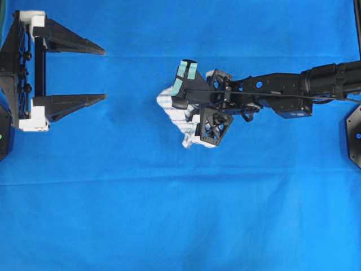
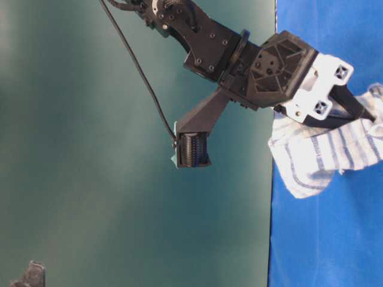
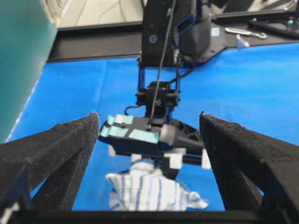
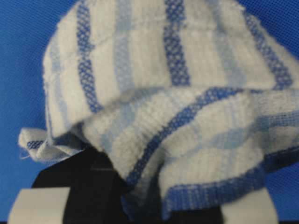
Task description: Hand over the towel.
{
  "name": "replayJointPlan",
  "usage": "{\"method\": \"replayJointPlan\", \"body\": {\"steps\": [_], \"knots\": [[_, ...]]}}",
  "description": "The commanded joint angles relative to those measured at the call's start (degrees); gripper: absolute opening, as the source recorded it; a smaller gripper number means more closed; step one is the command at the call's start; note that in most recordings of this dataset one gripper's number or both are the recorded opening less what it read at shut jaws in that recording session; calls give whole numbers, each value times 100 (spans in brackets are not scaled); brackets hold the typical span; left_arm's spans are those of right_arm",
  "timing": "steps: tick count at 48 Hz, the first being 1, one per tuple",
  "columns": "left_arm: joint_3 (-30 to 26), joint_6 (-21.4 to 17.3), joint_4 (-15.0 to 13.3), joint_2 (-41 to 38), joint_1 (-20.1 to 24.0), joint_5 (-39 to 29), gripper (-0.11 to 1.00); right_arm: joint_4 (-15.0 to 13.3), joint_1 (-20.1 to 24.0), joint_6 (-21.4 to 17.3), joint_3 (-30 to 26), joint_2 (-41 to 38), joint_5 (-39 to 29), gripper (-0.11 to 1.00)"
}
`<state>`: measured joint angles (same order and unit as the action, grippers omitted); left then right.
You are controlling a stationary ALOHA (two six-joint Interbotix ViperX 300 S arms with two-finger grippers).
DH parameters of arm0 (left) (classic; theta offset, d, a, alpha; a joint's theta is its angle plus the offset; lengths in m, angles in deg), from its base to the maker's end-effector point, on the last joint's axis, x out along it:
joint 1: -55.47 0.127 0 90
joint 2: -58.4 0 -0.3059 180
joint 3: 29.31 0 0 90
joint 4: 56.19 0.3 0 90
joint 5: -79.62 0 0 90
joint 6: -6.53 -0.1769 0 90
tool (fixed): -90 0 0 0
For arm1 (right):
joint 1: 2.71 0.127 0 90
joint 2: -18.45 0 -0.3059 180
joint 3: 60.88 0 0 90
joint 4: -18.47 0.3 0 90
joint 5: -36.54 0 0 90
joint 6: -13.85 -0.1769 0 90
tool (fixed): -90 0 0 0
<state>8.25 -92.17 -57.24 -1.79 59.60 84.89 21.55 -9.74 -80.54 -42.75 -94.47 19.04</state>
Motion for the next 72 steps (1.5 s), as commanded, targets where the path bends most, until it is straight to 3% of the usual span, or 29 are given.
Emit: {"method": "replayJointPlan", "body": {"steps": [1,4,11,15,34,42,51,59,72], "knots": [[-70,0,-9,-9,0,62,93,26,70,-26,-9,246,-70,15],[-70,0,-9,-9,0,62,93,18,62,-70,0,316,-114,19],[-70,0,-9,-9,0,62,93,-44,70,-114,44,624,-167,61],[-70,0,-9,-9,0,62,93,-88,70,-123,70,896,-167,73],[-70,0,-9,-9,0,62,93,-712,70,-123,220,2900,-334,72],[-70,0,-9,-9,0,70,93,-1037,62,-123,615,3867,229,72],[-62,0,-9,-9,0,79,93,-1195,53,-114,1266,4772,1037,72],[-53,0,-9,-35,0,114,93,-1213,-79,-114,1679,5045,1652,72],[-44,9,-9,-9,0,158,92,-1187,-105,-123,1740,4975,1644,72]]}}
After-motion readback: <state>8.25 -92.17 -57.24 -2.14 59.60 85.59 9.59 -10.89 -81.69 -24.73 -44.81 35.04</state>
